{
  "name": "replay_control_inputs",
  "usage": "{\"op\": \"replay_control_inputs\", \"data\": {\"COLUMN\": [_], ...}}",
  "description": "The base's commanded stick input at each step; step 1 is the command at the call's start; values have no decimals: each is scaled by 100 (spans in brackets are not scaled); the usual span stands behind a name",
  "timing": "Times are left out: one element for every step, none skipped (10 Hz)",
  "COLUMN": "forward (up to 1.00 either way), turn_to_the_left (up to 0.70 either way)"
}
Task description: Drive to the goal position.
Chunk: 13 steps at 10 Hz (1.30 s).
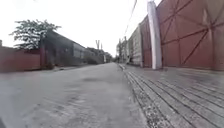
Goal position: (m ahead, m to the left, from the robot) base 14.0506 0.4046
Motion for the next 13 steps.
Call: {"op": "replay_control_inputs", "data": {"forward": [100, 100, 100, 100, 100, 100, 100, 100, 100, 100, 100, 100, 100], "turn_to_the_left": [0, 0, 0, 0, 0, 0, 0, 0, 0, 0, 0, 0, 0]}}
